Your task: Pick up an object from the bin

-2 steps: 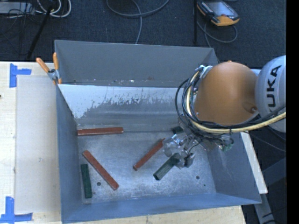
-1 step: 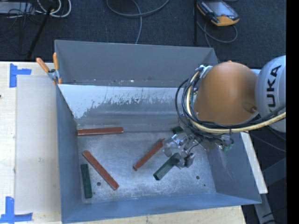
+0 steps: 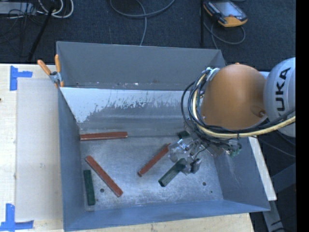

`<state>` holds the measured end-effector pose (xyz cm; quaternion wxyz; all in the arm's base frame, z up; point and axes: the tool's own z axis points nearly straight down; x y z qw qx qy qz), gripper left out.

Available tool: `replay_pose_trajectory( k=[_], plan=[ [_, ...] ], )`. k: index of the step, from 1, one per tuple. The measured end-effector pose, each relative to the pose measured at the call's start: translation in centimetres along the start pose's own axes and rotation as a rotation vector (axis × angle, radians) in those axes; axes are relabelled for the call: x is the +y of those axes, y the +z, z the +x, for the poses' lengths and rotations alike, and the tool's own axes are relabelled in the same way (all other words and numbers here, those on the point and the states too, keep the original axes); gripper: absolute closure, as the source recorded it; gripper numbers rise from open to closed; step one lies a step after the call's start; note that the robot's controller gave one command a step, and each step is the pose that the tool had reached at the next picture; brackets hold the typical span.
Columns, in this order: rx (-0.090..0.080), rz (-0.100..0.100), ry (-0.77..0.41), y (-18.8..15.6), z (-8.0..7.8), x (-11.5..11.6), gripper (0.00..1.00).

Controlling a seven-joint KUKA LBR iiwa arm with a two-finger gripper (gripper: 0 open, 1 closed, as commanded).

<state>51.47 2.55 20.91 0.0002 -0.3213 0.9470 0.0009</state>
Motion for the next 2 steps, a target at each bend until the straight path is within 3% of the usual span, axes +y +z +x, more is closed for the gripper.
replay_pose_trajectory(
  k=[2],
  plan=[
    [0.0, 0.0, 0.0, 0.0, 0.0, 0.0, 1.0]
  ],
)
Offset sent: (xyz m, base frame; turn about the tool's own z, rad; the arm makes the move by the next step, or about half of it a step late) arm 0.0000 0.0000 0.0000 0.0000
